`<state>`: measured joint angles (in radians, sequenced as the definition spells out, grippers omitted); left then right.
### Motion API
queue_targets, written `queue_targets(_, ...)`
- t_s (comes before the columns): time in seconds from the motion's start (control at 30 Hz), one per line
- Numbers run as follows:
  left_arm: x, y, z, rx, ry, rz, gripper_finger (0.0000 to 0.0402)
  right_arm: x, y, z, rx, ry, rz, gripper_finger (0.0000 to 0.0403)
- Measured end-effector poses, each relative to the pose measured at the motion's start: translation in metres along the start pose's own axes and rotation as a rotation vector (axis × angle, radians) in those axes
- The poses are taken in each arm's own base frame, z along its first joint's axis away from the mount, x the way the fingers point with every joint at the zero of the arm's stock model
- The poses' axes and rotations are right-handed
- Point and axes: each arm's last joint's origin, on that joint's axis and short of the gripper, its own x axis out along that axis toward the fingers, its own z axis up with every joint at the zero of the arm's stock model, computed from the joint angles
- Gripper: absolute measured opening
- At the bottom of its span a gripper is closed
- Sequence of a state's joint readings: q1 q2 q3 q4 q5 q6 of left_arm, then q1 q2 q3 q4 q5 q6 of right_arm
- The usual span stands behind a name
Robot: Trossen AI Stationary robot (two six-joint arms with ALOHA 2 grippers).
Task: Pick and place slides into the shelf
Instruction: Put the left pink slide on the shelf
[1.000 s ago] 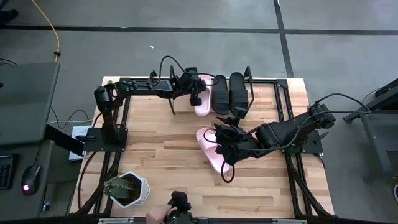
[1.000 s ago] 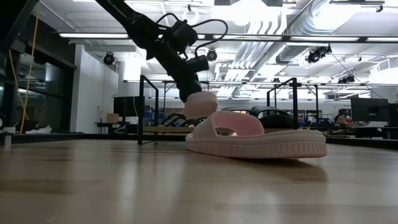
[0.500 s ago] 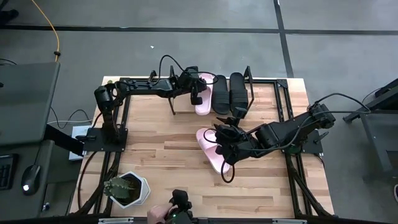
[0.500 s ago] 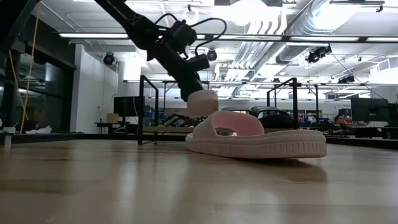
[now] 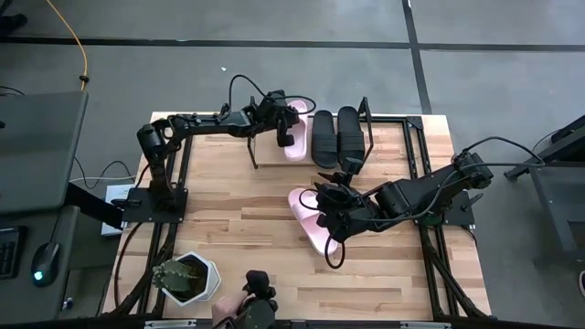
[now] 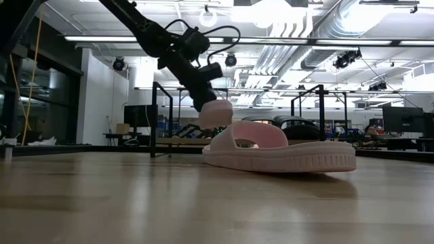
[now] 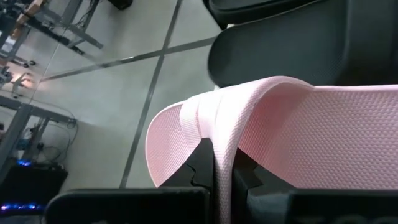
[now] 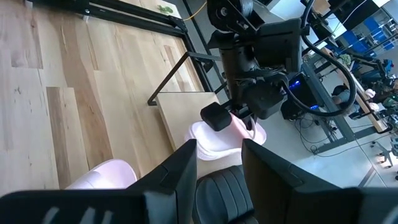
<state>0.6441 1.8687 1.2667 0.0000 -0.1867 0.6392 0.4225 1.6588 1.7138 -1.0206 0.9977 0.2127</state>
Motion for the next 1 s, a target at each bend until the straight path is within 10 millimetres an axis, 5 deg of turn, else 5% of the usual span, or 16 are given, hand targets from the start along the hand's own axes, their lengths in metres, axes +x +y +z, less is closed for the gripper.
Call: queue_targets(1.0, 0.027, -0.013, -0.008, 0.005, -0.001, 0.032, 0.0, -0.001, 0.001, -0.001, 0.01, 0.007, 0.012, 0.0119)
